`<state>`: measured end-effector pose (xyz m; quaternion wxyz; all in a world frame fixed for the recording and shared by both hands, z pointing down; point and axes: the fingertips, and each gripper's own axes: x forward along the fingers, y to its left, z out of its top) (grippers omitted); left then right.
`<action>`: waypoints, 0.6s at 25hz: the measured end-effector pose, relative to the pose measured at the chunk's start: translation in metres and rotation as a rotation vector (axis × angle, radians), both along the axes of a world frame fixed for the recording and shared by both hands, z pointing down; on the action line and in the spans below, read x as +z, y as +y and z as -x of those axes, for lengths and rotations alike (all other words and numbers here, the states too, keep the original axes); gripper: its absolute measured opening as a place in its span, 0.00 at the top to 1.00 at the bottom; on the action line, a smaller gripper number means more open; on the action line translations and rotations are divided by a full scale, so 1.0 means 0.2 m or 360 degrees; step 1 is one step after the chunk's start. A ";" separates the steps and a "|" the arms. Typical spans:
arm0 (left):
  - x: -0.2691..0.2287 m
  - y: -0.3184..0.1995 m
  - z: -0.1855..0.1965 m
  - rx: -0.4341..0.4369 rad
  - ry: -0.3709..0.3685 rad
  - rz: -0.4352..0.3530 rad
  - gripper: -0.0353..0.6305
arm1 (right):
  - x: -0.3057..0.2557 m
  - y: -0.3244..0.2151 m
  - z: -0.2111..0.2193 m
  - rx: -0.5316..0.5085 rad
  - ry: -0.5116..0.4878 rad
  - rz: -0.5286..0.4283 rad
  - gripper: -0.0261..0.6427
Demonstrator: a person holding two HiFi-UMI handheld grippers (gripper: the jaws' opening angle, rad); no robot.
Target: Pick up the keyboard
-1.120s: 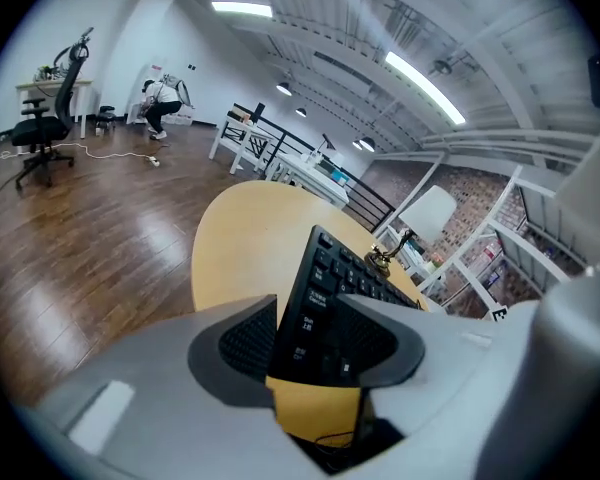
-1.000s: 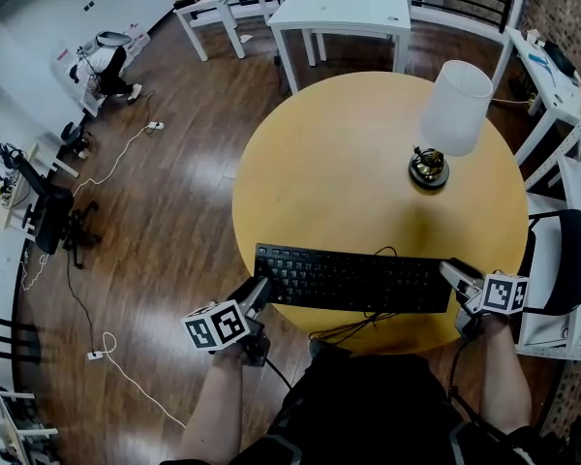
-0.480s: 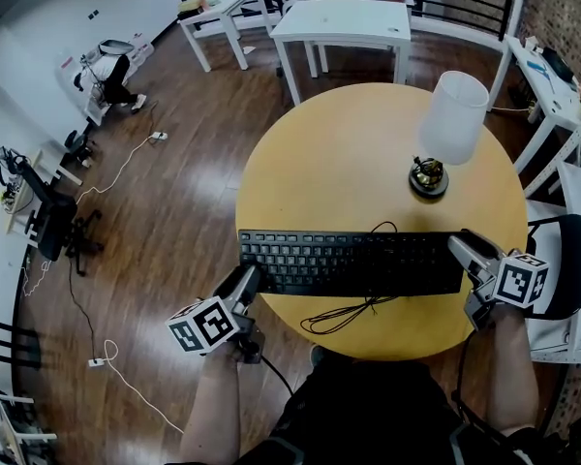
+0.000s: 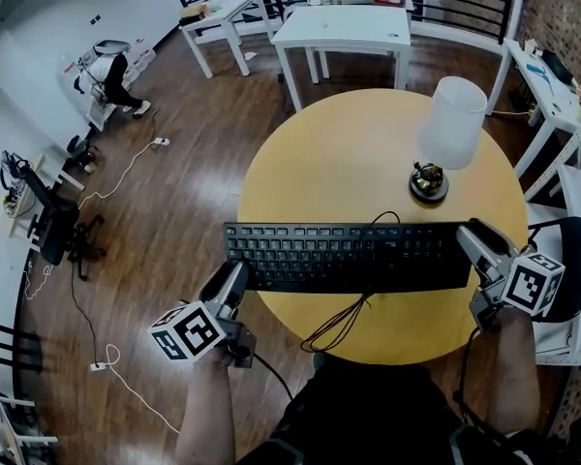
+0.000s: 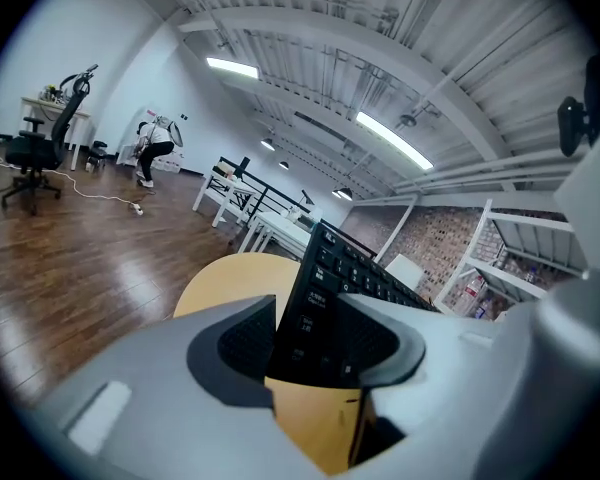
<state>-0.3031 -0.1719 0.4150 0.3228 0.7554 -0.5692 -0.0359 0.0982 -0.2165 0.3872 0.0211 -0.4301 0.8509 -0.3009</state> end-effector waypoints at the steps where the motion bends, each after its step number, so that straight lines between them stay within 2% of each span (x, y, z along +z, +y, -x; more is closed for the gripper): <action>1: -0.02 0.01 0.00 -0.0002 0.0002 -0.0007 0.67 | -0.02 0.00 0.00 0.0002 -0.0013 -0.0012 0.68; 10: -0.07 0.02 -0.01 -0.0016 -0.0021 -0.0043 0.67 | -0.03 0.01 -0.01 0.0003 0.0081 -0.0049 0.69; 15: -0.11 0.03 -0.01 -0.0021 -0.0033 -0.0046 0.67 | -0.05 0.03 -0.01 -0.0003 0.0074 -0.0052 0.69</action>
